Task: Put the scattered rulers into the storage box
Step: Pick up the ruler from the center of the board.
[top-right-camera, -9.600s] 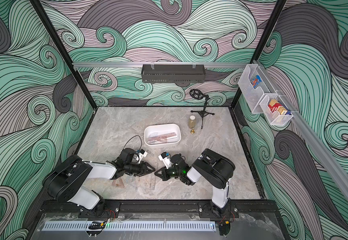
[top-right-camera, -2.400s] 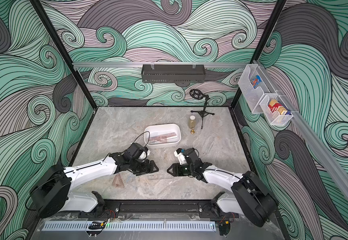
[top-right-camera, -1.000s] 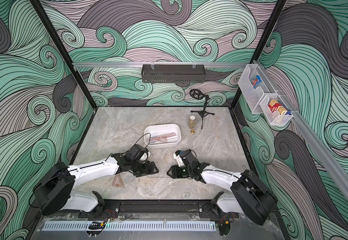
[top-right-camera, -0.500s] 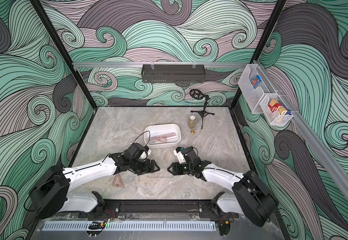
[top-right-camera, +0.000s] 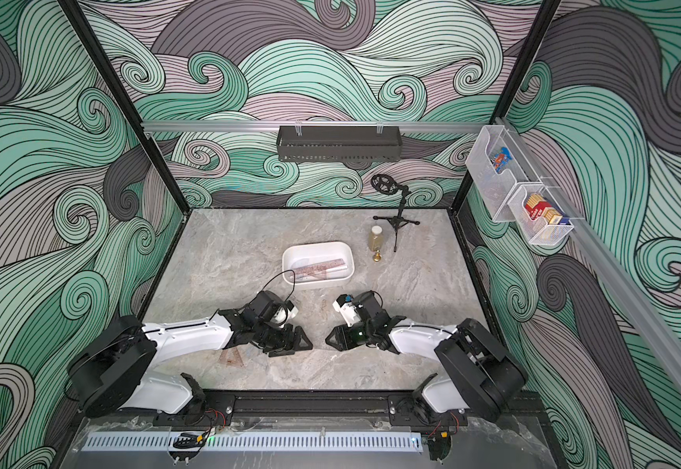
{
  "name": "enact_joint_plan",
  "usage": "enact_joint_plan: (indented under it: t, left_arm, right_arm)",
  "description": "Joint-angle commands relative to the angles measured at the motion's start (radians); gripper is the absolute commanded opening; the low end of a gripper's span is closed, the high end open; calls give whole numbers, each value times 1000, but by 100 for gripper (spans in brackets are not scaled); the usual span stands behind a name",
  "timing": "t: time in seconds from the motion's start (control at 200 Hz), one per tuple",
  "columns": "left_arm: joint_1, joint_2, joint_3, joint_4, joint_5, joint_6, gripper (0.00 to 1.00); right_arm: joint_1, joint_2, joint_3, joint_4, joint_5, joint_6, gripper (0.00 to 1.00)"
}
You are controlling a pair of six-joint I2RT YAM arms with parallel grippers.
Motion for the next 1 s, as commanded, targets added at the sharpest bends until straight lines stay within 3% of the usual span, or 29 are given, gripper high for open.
enact_joint_plan:
  t: [0.0, 0.24, 0.475, 0.615, 0.79, 0.996]
  left_arm:
    - [4, 92, 26, 64, -29, -9, 80]
    - [41, 165, 89, 121, -59, -10, 79]
    - [83, 189, 126, 138, -50, -8, 78]
    - [110, 173, 120, 133, -59, 0, 76]
    - [142, 133, 91, 127, -62, 4, 74]
    - [147, 85, 47, 117, -68, -11, 74]
  right_arm:
    - [20, -40, -38, 59, -54, 57, 48]
    - [29, -68, -96, 201, -115, 149, 35]
    - [29, 30, -88, 304, -200, 173, 31]
    - [19, 53, -53, 270, -206, 129, 27]
    - [-45, 55, 3, 227, -170, 53, 14]
    - [-51, 179, 99, 218, -154, 2, 7]
